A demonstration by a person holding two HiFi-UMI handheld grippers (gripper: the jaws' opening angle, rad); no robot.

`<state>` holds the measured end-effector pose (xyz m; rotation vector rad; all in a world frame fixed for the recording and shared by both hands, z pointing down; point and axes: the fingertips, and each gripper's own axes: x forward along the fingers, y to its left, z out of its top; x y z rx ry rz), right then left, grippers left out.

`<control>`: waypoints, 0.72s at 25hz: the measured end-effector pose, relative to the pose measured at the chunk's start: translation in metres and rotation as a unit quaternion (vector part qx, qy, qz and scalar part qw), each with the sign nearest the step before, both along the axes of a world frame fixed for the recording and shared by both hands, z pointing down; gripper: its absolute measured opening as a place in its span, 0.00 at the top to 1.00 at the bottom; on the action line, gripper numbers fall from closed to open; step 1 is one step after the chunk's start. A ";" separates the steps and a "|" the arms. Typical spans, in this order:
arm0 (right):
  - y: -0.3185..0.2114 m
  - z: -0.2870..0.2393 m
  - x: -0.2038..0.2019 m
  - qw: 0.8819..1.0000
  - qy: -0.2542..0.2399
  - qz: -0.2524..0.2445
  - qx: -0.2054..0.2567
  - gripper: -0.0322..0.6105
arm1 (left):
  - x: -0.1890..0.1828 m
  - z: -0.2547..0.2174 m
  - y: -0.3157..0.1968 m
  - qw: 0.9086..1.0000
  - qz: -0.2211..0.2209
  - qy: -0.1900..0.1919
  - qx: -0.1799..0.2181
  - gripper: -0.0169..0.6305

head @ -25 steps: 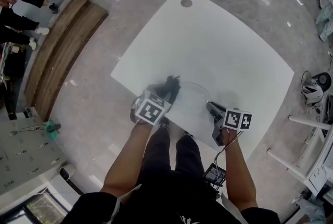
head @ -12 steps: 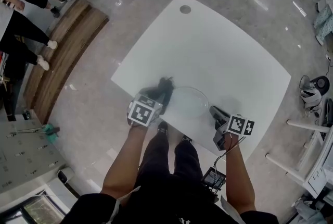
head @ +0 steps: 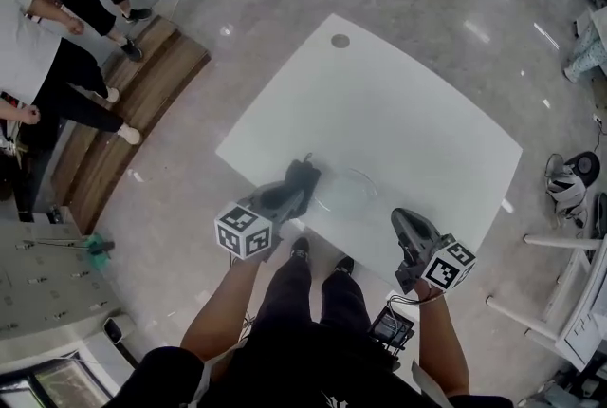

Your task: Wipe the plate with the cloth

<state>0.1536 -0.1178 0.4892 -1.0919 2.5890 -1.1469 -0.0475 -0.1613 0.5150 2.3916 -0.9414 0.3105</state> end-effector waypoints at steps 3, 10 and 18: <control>0.014 -0.017 0.000 1.000 0.001 -0.011 0.028 0.94 | 0.016 -0.019 0.022 0.998 -0.004 0.062 -0.004 0.90; 0.038 -0.055 -0.019 0.995 0.001 -0.046 0.084 0.94 | 0.034 -0.060 0.073 0.995 0.028 0.086 0.031 0.90; 0.063 -0.094 -0.041 0.990 0.004 -0.049 0.135 0.94 | 0.014 -0.092 0.104 0.992 0.029 0.107 0.065 0.90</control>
